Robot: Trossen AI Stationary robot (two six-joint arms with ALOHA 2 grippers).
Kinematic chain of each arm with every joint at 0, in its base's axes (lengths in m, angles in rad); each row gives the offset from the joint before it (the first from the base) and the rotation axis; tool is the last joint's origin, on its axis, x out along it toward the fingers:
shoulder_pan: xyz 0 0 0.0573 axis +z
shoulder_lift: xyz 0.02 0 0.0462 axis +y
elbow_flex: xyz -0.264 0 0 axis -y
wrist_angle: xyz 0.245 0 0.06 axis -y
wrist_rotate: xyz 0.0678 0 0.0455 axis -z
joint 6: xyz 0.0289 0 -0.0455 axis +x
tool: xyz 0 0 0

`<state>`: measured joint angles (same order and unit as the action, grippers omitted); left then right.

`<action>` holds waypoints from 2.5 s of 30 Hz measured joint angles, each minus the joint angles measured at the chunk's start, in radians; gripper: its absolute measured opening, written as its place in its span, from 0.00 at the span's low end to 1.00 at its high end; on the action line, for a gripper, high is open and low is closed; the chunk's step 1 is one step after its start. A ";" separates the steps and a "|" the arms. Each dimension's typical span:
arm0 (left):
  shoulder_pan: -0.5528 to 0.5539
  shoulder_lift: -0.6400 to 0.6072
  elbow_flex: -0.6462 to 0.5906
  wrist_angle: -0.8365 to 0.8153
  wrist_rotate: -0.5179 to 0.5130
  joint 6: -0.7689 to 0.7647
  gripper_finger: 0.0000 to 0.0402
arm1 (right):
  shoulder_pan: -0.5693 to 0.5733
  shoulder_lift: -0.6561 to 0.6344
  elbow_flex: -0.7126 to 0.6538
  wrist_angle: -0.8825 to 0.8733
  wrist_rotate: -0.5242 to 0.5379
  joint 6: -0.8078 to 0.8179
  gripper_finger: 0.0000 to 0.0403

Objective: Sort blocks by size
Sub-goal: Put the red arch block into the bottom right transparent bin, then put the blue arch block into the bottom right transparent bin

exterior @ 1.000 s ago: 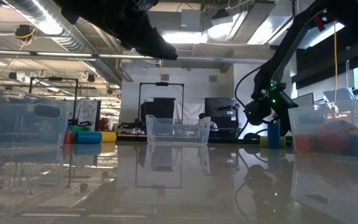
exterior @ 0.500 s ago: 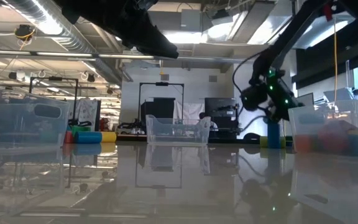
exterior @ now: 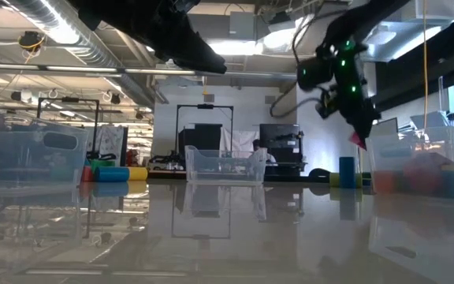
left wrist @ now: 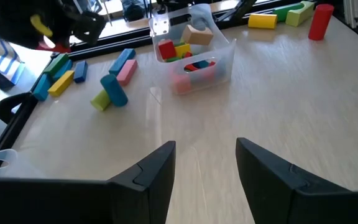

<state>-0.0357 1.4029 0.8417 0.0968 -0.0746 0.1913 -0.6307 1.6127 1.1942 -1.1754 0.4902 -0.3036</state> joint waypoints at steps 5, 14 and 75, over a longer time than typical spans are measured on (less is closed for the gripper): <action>-0.002 0.000 0.000 -0.002 0.000 0.000 0.41 | 0.118 -0.088 0.000 -0.015 -0.062 0.095 0.15; -0.002 0.000 0.000 -0.002 0.000 -0.006 0.41 | 0.401 -0.218 0.001 -0.110 -0.163 0.359 0.15; 0.176 -0.025 0.202 -0.667 -0.265 -0.307 0.63 | 1.023 -0.302 -0.389 0.617 0.260 1.108 0.63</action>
<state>0.1400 1.3774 1.0435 -0.5703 -0.3392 -0.1162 0.3927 1.3109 0.8049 -0.5588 0.7499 0.8049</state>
